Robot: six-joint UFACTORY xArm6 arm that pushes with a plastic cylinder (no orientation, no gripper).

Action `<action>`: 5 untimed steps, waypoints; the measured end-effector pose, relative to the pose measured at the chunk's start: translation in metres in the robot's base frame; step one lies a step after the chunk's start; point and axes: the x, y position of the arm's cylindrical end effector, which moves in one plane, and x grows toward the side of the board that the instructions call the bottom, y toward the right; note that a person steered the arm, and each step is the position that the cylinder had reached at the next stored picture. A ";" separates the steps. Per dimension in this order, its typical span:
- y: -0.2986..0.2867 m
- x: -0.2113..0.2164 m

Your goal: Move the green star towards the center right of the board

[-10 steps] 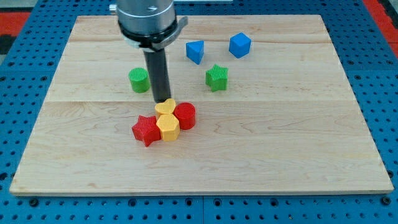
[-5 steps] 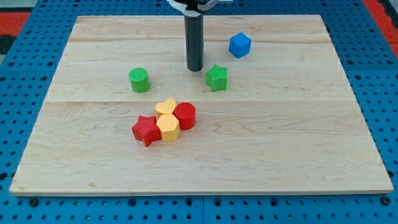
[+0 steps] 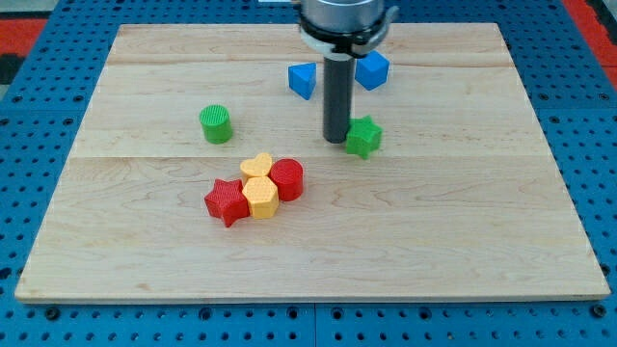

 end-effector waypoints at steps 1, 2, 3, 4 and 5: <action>0.027 -0.002; 0.029 -0.011; 0.041 -0.028; 0.070 -0.026; 0.077 -0.017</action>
